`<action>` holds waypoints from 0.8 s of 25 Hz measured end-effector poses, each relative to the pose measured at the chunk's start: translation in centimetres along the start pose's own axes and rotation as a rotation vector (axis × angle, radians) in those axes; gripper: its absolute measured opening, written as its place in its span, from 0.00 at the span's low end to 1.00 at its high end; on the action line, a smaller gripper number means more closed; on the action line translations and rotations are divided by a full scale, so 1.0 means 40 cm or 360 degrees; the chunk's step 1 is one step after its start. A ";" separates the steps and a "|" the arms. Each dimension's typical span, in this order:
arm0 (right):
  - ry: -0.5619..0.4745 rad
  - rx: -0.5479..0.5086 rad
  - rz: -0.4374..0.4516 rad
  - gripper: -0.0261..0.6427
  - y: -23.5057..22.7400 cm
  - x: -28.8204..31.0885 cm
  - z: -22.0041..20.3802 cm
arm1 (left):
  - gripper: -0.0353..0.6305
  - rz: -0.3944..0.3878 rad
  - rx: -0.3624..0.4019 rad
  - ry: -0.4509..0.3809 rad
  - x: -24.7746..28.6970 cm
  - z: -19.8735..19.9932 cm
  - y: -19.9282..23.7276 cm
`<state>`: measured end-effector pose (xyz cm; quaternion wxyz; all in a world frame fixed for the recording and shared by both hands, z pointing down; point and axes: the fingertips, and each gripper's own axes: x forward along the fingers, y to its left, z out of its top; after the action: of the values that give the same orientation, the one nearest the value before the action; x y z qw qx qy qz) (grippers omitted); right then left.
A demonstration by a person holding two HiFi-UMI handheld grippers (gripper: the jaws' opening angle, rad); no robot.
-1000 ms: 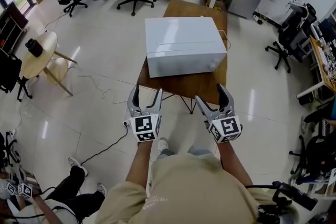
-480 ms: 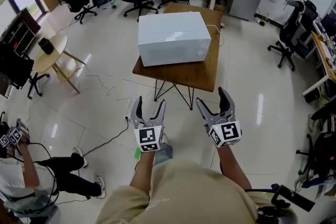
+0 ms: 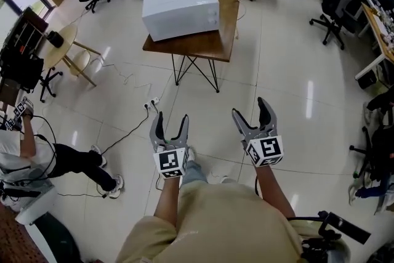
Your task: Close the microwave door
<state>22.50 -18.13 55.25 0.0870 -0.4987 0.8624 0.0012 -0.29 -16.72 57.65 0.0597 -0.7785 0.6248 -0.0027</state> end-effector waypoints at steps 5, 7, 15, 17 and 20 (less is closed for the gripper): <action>-0.0093 -0.0042 0.0004 0.61 0.068 -0.083 0.154 | 0.56 -0.0021 0.0050 -0.0064 -0.106 0.134 -0.017; -0.0118 -0.0034 -0.0002 0.61 0.104 -0.109 0.183 | 0.56 -0.0026 0.0038 -0.0078 -0.153 0.174 -0.014; -0.0128 -0.0103 0.0097 0.61 0.358 -0.098 0.173 | 0.56 -0.0001 0.0102 -0.0148 -0.326 0.233 0.110; -0.0146 -0.0123 0.0132 0.61 0.419 -0.103 0.174 | 0.56 0.0010 0.0133 -0.0183 -0.368 0.257 0.137; -0.0142 -0.0118 0.0160 0.61 0.464 -0.106 0.174 | 0.56 0.0016 0.0158 -0.0199 -0.404 0.278 0.157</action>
<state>9.63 -4.54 47.45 0.1066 -0.4572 0.8810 0.0597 -9.09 -1.32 47.15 0.1370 -0.7700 0.6230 0.0152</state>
